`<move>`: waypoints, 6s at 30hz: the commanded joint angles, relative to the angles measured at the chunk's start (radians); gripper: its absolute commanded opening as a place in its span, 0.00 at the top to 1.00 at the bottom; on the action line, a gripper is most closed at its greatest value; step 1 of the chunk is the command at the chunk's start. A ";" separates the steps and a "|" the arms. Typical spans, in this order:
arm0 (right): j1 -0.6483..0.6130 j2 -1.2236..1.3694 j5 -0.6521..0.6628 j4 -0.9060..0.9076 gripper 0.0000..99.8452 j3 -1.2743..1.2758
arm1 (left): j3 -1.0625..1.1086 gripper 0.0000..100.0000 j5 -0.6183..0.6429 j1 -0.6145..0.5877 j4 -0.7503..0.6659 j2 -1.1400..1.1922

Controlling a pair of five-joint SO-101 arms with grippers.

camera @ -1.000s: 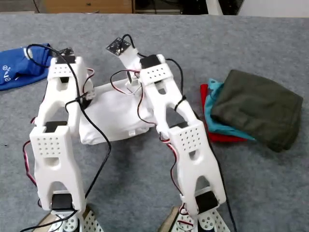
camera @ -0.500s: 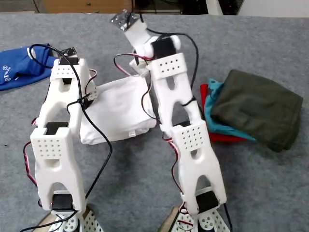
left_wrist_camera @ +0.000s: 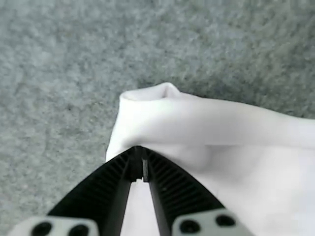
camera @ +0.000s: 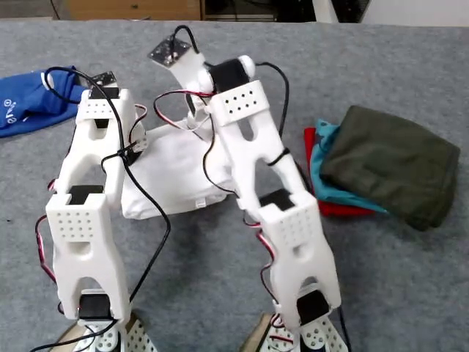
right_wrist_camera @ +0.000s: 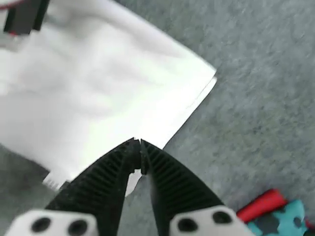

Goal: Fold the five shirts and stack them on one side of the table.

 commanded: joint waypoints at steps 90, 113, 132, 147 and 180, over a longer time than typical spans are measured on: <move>-0.019 -0.203 -0.032 -0.112 1.00 0.479 | -0.002 0.98 -0.044 0.029 -0.035 -0.008; 0.021 -0.383 -0.055 -0.238 1.00 0.608 | -0.112 0.97 -0.041 0.023 0.023 -0.031; 0.047 -0.967 -0.057 0.009 0.86 0.955 | -0.127 0.84 -0.161 -0.089 0.353 -0.357; -0.147 -1.133 -0.594 -0.285 0.86 1.353 | 0.629 0.84 -0.367 -0.325 0.189 -0.951; -0.188 -0.093 -1.192 -0.437 0.66 0.710 | 1.567 0.84 -0.296 -0.502 -0.660 -1.369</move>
